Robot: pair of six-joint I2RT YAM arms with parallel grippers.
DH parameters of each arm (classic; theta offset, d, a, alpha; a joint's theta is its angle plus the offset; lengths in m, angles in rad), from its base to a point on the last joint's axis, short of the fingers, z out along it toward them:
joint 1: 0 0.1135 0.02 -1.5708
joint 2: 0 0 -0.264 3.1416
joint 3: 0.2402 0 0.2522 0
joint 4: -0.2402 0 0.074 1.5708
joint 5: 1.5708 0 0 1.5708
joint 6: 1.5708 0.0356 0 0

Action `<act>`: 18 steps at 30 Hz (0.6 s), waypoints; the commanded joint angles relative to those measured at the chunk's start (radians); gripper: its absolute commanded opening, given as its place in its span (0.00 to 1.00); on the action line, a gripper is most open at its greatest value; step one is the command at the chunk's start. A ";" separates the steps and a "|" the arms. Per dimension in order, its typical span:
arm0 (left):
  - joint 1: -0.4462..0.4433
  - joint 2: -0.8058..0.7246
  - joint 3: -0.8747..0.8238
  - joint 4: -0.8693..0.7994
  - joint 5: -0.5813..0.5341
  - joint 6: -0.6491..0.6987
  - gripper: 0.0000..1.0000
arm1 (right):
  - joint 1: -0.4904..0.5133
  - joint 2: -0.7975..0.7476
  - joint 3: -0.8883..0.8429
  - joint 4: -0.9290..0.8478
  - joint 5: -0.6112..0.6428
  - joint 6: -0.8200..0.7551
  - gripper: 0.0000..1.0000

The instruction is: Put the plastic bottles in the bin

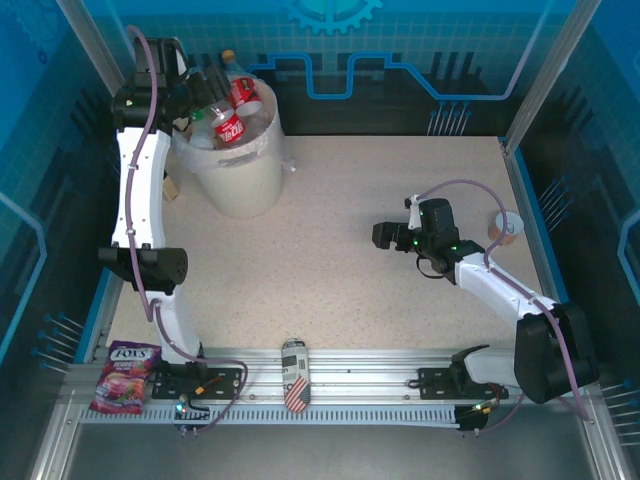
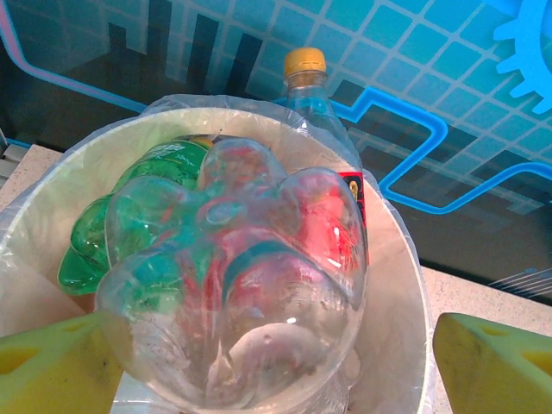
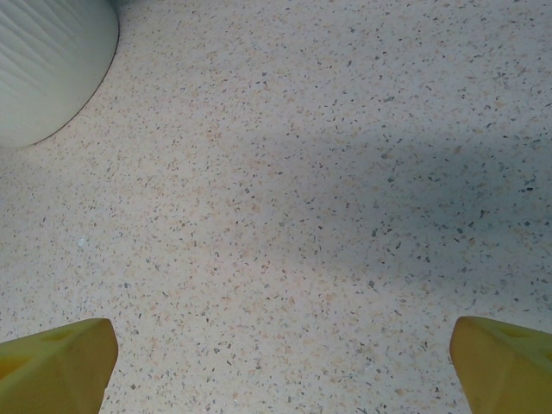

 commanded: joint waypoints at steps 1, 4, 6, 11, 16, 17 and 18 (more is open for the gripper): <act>-0.014 -0.008 0.008 0.007 0.012 0.038 0.90 | 0.001 -0.001 -0.003 0.014 -0.007 0.001 1.00; -0.032 -0.027 0.003 0.013 -0.030 0.070 0.88 | 0.002 -0.001 -0.003 0.012 -0.008 -0.001 1.00; -0.037 -0.037 0.000 0.016 -0.051 0.086 0.80 | 0.002 0.000 -0.002 0.012 -0.006 -0.003 1.00; -0.040 -0.045 -0.034 0.007 -0.084 0.087 0.67 | 0.004 0.003 -0.003 0.018 -0.008 0.002 1.00; -0.043 -0.118 -0.189 0.100 -0.085 0.071 0.61 | 0.007 0.007 -0.001 0.017 -0.008 0.001 1.00; -0.043 -0.130 -0.214 0.119 -0.083 0.072 0.58 | 0.007 0.009 -0.002 0.017 -0.008 0.000 1.00; -0.043 -0.130 -0.218 0.121 -0.087 0.074 0.57 | 0.007 0.009 0.000 0.017 -0.008 0.000 1.00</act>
